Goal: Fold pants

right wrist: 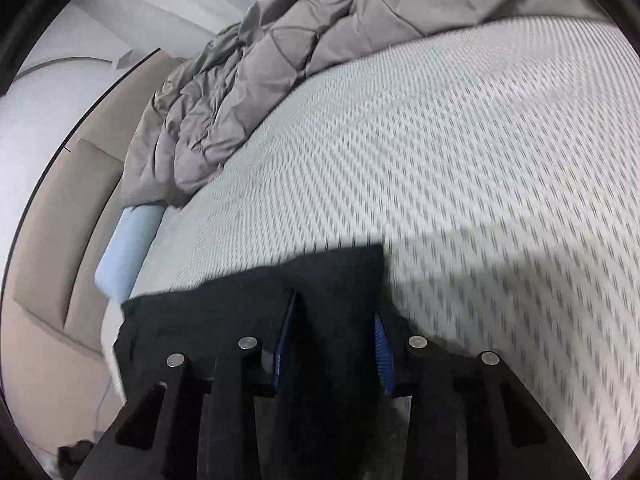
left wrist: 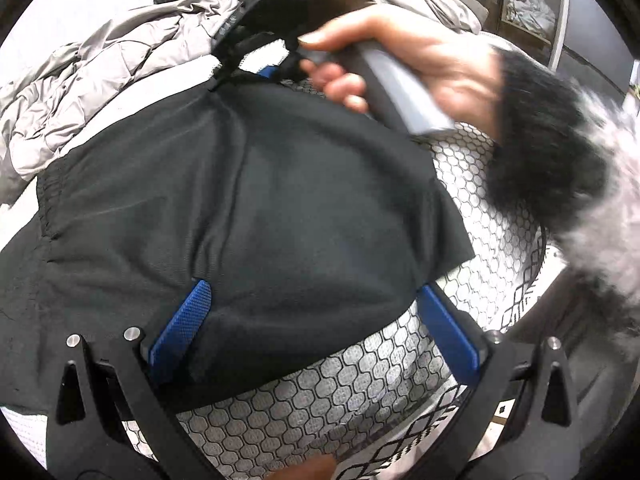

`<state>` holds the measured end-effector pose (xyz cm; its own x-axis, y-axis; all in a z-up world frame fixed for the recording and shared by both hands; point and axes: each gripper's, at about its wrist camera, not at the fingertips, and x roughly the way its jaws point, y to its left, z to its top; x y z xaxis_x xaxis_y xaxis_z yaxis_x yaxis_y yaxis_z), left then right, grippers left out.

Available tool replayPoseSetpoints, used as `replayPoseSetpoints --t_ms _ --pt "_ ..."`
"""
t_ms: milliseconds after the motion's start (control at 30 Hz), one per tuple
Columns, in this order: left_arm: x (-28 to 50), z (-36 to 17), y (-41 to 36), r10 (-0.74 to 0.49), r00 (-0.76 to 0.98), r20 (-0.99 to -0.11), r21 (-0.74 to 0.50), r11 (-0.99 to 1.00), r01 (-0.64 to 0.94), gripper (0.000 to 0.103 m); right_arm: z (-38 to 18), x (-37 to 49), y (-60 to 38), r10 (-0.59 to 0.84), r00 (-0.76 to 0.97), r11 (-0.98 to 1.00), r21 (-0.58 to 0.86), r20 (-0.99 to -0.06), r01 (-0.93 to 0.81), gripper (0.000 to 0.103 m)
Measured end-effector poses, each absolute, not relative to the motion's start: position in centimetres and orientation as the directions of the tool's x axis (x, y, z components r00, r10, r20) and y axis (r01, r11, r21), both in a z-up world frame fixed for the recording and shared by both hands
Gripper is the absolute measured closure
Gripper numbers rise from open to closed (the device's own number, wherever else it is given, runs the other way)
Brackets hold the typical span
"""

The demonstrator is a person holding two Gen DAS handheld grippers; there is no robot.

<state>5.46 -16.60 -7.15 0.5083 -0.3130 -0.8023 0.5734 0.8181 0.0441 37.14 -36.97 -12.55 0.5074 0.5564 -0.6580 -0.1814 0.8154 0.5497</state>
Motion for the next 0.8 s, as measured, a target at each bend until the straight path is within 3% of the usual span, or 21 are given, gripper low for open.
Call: replayPoseSetpoints --t_ms 133,200,267,400,600,700,800 --pt "5.1 -5.5 -15.5 -0.357 0.511 -0.782 -0.011 0.827 0.561 0.000 -10.3 37.1 -38.5 0.601 0.536 0.767 0.615 -0.592 -0.180 0.064" --pt "5.2 -4.0 -14.1 -0.381 0.547 -0.746 -0.047 0.848 0.527 0.000 -9.0 35.2 -39.4 0.592 0.572 0.774 0.597 -0.567 -0.209 0.045" --pt "5.4 -1.9 -11.9 -0.392 0.612 -0.687 -0.075 0.876 0.477 0.000 -8.8 33.3 -40.2 0.607 0.558 0.768 0.598 -0.566 -0.228 0.035" --pt "6.6 0.7 -6.4 -0.330 0.727 -0.602 -0.134 0.940 0.315 0.000 -9.9 29.7 -39.9 0.611 0.479 0.782 0.576 -0.631 -0.238 0.035" --pt "9.4 -1.0 1.7 -0.158 0.708 -0.688 -0.165 0.984 0.060 0.001 -12.7 23.8 -39.5 0.644 0.381 0.761 0.610 -0.664 -0.222 0.036" --pt "9.7 -2.3 4.8 -0.149 0.677 -0.721 -0.195 0.981 0.008 0.001 -11.9 22.3 -37.9 0.598 0.361 0.800 0.506 -0.715 -0.323 0.036" --pt "11.1 -4.8 8.0 -0.192 0.606 -0.772 -0.265 0.964 -0.033 0.001 -12.1 21.9 -37.5 0.609 0.353 0.790 0.506 -0.710 -0.346 0.035"
